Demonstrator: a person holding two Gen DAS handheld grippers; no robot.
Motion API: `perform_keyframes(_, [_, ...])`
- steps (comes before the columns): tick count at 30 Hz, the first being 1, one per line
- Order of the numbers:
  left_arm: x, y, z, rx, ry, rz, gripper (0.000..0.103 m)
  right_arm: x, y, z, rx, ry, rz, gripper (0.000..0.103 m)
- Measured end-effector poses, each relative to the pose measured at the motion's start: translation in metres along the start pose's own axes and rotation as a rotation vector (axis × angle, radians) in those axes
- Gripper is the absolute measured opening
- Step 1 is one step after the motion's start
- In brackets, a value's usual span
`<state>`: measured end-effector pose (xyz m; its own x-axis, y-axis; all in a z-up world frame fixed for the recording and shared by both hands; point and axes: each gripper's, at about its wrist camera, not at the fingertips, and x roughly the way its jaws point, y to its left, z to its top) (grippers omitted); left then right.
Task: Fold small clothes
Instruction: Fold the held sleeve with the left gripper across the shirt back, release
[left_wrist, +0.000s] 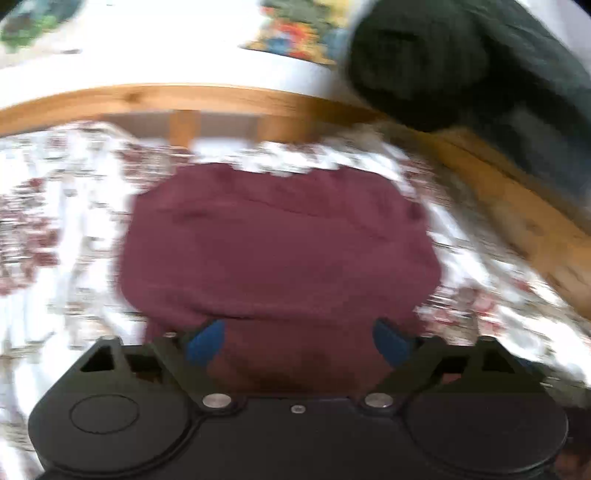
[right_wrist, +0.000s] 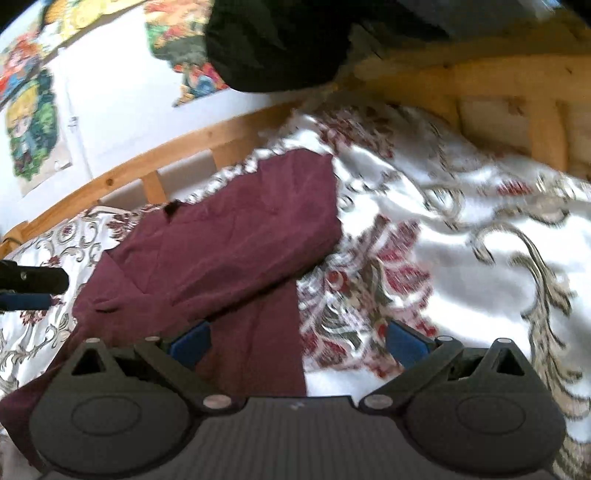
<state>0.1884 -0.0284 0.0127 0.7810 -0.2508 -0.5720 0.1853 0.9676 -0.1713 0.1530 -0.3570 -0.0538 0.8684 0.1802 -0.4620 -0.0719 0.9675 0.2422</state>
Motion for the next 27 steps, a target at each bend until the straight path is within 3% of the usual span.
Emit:
perform_keyframes(5, [0.015, 0.071, 0.015, -0.095, -0.032, 0.201, 0.09, 0.01, 0.017, -0.007, -0.101, 0.009, 0.05, 0.103])
perform_keyframes(7, [0.026, 0.097, 0.023, -0.137, -0.032, 0.227, 0.085, 0.015, 0.021, -0.011, -0.126, 0.032, 0.063, 0.103])
perform_keyframes(10, [0.052, 0.129, 0.032, -0.219, -0.001, 0.219, 0.067, 0.019, 0.021, -0.014, -0.123, 0.054, 0.067, 0.103])
perform_keyframes(12, [0.071, 0.14, 0.036, -0.255, 0.034, 0.187, 0.046, 0.021, 0.018, -0.016, -0.102, 0.069, 0.067, 0.103])
perform_keyframes(13, [0.08, 0.143, 0.037, -0.268, 0.054, 0.174, 0.04, 0.022, 0.016, -0.016, -0.093, 0.078, 0.068, 0.103])
perform_keyframes(15, [0.095, 0.147, 0.039, -0.307, 0.091, 0.157, 0.011, 0.023, 0.014, -0.017, -0.083, 0.086, 0.069, 0.103])
perform_keyframes(16, [0.1, 0.147, 0.037, -0.323, 0.097, 0.159, 0.005, 0.023, 0.013, -0.018, -0.083, 0.087, 0.07, 0.103])
perform_keyframes(19, [0.098, 0.135, 0.036, -0.263, 0.053, 0.215, 0.004, 0.024, 0.013, -0.019, -0.087, 0.094, 0.074, 0.103])
perform_keyframes(21, [0.102, 0.122, 0.036, -0.18, 0.062, 0.298, 0.003, 0.024, 0.014, -0.018, -0.085, 0.096, 0.074, 0.103])
perform_keyframes(24, [0.106, 0.117, 0.038, -0.144, 0.091, 0.323, 0.005, 0.025, 0.014, -0.018, -0.091, 0.105, 0.072, 0.103])
perform_keyframes(25, [0.106, 0.118, 0.038, -0.149, 0.095, 0.319, 0.007, 0.024, 0.015, -0.018, -0.095, 0.106, 0.071, 0.103])
perform_keyframes(27, [0.103, 0.125, 0.039, -0.204, 0.105, 0.299, 0.028, 0.024, 0.015, -0.017, -0.101, 0.106, 0.072, 0.103])
